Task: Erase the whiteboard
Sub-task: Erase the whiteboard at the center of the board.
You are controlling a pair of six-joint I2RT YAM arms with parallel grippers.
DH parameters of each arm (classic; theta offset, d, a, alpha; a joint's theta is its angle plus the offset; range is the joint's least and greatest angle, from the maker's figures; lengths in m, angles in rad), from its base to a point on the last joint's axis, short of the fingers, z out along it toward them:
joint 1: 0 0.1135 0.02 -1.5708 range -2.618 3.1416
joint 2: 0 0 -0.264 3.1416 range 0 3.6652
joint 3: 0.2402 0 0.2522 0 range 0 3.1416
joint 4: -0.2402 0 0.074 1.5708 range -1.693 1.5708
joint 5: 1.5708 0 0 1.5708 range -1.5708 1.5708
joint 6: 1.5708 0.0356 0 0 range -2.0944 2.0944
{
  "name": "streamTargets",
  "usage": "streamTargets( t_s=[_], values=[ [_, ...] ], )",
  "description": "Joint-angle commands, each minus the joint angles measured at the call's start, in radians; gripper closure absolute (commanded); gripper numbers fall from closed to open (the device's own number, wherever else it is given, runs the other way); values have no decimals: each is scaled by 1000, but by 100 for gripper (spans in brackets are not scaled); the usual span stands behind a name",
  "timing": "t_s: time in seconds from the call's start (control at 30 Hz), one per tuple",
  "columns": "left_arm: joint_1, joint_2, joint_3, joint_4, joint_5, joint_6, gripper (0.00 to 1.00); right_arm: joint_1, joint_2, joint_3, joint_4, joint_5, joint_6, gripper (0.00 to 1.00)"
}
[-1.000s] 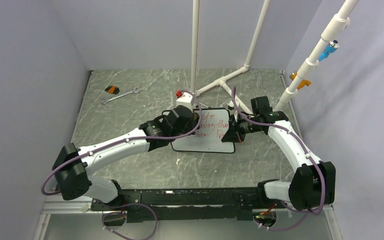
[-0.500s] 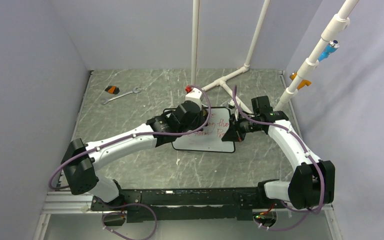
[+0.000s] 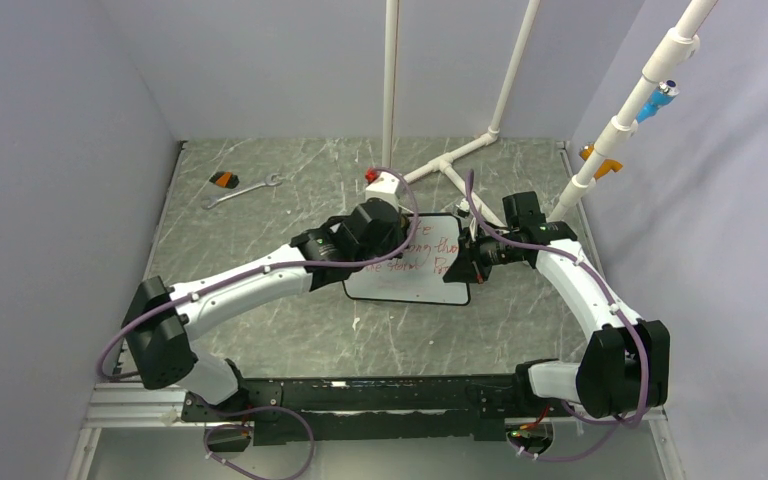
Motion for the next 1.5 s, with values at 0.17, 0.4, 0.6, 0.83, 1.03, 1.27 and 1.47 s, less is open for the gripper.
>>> streamTargets(
  t_s=[0.17,0.4,0.6,0.83,1.03,1.27,1.47],
  values=[
    [-64,107,182,5,-68,21,100,24,-15,13,-9,-35,-88,100],
    [-1,70,133,-20,-126,8,100,23,-22,12,-9,-35,-89,100],
    [38,22,68,-6,-100,1,100,24,-21,12,-9,-36,-87,100],
    [-7,29,133,18,-46,37,100,24,-16,12,-8,-34,-86,100],
    [-39,83,215,2,-64,58,100,24,-15,12,-7,-33,-86,100],
    [-18,84,216,-38,-133,81,100,24,-19,13,-8,-33,-87,100],
    [41,44,132,-53,-105,36,100,24,-20,13,-8,-34,-88,100]
  ],
)
